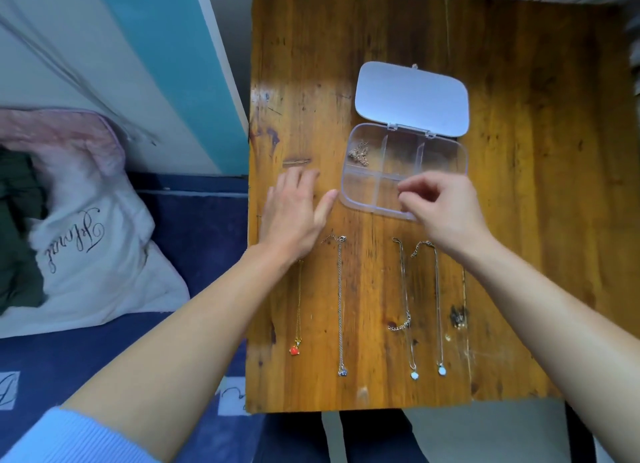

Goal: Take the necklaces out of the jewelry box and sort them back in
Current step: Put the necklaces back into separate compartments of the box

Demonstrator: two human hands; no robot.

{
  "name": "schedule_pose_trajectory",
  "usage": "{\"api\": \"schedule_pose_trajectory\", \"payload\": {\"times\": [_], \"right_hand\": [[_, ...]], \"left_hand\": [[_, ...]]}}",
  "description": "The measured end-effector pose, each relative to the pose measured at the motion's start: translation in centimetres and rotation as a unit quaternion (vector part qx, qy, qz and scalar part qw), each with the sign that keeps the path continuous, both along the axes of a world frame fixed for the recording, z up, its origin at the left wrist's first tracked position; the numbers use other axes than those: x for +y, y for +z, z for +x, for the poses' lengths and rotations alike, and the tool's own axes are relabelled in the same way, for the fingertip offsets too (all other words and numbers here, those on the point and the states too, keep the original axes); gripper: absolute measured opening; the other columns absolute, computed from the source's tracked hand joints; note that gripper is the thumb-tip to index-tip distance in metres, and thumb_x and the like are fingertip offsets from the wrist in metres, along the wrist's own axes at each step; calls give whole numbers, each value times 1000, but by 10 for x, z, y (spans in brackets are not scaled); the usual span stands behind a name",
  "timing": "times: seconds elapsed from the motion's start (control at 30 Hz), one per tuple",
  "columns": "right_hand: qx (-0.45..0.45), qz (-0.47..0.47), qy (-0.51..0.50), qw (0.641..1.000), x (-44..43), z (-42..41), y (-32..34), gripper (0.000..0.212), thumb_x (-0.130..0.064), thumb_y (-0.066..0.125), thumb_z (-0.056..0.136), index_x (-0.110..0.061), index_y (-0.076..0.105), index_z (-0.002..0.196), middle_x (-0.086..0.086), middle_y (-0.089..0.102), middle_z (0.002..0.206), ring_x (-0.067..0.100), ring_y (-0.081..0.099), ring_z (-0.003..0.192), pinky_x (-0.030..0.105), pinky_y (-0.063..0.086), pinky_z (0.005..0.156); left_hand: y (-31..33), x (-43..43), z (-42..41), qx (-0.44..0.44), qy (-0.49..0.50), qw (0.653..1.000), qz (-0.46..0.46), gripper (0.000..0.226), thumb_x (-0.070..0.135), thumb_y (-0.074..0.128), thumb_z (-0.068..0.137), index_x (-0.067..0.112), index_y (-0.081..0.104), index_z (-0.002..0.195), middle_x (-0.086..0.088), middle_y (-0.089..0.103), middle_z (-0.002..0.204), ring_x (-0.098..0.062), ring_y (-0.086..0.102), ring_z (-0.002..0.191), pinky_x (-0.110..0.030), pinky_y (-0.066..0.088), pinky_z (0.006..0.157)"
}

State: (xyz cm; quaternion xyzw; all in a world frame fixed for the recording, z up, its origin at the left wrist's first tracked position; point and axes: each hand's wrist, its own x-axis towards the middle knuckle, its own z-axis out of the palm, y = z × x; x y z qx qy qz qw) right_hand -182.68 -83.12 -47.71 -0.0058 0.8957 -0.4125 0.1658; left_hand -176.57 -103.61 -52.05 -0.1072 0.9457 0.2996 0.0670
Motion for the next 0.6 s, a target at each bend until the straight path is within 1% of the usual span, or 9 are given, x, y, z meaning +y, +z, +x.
{"api": "schedule_pose_trajectory", "payload": {"times": [0.07, 0.13, 0.23, 0.3, 0.37, 0.4, 0.47, 0.53, 0.6], "right_hand": [[0, 13, 22, 1000, 5, 31, -8, 13, -11, 70, 79, -24, 72, 81, -11, 68, 71, 7, 62, 68, 24, 49, 70], [-11, 31, 52, 998, 7, 60, -21, 10, -15, 73, 79, -24, 71, 82, -11, 68, 72, 5, 61, 67, 26, 50, 70], [-3, 86, 98, 991, 9, 92, -38, 9, -23, 74, 80, -20, 71, 89, -8, 66, 78, 11, 60, 70, 30, 50, 70], [18, 103, 101, 989, 10, 104, -46, 10, -25, 73, 81, -19, 70, 90, -7, 62, 80, 12, 58, 70, 28, 47, 67], [38, 100, 90, 990, 10, 111, -50, 7, -22, 73, 82, -17, 69, 85, -6, 60, 79, 12, 57, 67, 28, 46, 63], [46, 102, 85, 990, 10, 112, -51, 6, -21, 72, 82, -16, 68, 83, -5, 60, 78, 12, 56, 66, 28, 46, 62], [52, 105, 79, 990, 8, 114, -53, 8, -22, 71, 83, -16, 67, 81, -5, 59, 77, 11, 55, 65, 28, 47, 61], [51, 107, 76, 990, 7, 113, -53, 9, -24, 70, 84, -17, 66, 80, -5, 59, 77, 11, 55, 66, 29, 48, 61], [49, 107, 73, 990, 7, 112, -53, 10, -25, 70, 84, -18, 65, 79, -5, 58, 77, 12, 55, 65, 30, 48, 61]], "left_hand": [[6, -6, 21, 6, 35, 999, -8, 37, 42, 52, 94, 15, 59, 117, -4, 62, 109, -23, 56, 101, -41, 49, 86], [10, -7, 47, -30, 57, 998, -8, 29, 44, 59, 90, 18, 63, 102, 3, 64, 89, -19, 59, 83, -38, 53, 71], [10, -1, 81, -102, 68, 992, -3, 29, 50, 65, 83, 22, 64, 86, 9, 61, 71, -17, 61, 72, -39, 55, 69], [7, 4, 96, -146, 75, 986, -10, 31, 54, 67, 80, 24, 62, 78, 8, 62, 69, -18, 61, 71, -38, 54, 69], [3, 9, 105, -179, 86, 980, -16, 32, 55, 69, 78, 25, 60, 72, 8, 63, 69, -17, 59, 71, -34, 51, 68], [2, 10, 108, -191, 94, 977, -15, 32, 53, 70, 77, 24, 59, 70, 8, 63, 69, -16, 58, 71, -34, 49, 67], [0, 11, 110, -210, 112, 971, 3, 30, 47, 72, 79, 22, 61, 68, 6, 64, 69, -18, 60, 72, -37, 53, 70], [0, 12, 110, -228, 120, 966, 28, 26, 40, 72, 82, 20, 63, 68, 3, 66, 71, -19, 62, 73, -42, 56, 73], [-1, 12, 109, -243, 115, 962, 44, 24, 36, 70, 84, 19, 64, 69, 2, 66, 72, -19, 63, 72, -42, 57, 73]]}}
